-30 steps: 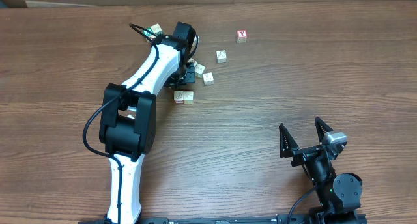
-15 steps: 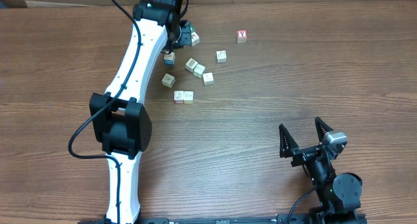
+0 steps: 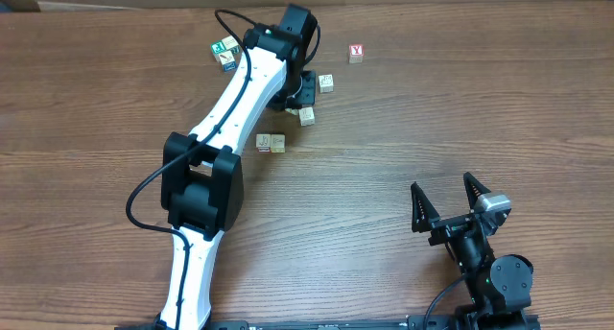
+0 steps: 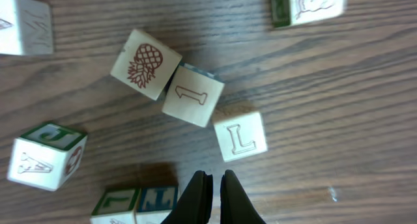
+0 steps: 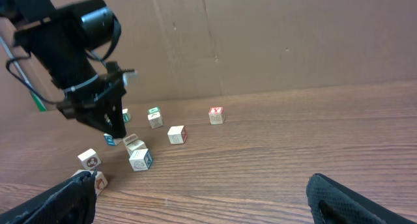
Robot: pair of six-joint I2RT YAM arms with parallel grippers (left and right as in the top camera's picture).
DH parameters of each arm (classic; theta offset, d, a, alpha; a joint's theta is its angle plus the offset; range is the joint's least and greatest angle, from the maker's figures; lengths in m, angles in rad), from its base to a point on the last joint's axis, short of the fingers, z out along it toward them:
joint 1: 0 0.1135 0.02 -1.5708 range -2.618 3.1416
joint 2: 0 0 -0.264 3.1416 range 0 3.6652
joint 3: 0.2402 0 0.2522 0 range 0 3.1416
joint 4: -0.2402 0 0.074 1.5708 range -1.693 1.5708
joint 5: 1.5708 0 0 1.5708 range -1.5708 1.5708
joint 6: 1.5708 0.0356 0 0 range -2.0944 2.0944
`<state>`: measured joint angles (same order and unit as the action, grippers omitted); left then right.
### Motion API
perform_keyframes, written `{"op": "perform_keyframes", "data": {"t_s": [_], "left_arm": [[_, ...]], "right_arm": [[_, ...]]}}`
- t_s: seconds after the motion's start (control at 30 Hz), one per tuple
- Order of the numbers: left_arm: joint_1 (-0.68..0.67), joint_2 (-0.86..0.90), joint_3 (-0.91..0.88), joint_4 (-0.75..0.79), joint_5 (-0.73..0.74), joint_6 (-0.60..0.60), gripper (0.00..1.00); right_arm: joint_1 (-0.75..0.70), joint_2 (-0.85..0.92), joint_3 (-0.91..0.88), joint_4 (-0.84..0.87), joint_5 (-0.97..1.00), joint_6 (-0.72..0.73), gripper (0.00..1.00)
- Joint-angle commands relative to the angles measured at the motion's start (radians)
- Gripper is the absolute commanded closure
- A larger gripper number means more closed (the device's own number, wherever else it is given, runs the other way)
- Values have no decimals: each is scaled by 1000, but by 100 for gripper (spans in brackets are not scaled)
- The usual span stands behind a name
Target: Form a horizontal line
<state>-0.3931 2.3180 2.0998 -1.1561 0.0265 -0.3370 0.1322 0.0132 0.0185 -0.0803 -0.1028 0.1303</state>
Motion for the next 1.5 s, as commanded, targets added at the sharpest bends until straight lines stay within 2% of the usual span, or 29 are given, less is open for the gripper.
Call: {"op": "perform_keyframes", "data": {"t_s": [0.0, 0.33, 0.67, 0.97, 1.27, 1.47], "left_arm": [[0, 18, -72, 24, 39, 24, 96], [0, 18, -135, 65, 187, 53, 96], [-18, 18, -155, 75, 191, 51, 96], [-33, 18, -277, 244, 180, 41, 96], [-9, 18, -280, 346, -43, 37, 96], [44, 18, -280, 438, -124, 38, 96]], "right_arm": [[-3, -5, -10, 4, 7, 3, 0], [-3, -5, -10, 4, 7, 3, 0], [-3, -5, -10, 4, 7, 3, 0], [-3, -5, -10, 4, 7, 3, 0], [-3, -5, -10, 4, 7, 3, 0], [-3, -5, -10, 4, 7, 3, 0]]}}
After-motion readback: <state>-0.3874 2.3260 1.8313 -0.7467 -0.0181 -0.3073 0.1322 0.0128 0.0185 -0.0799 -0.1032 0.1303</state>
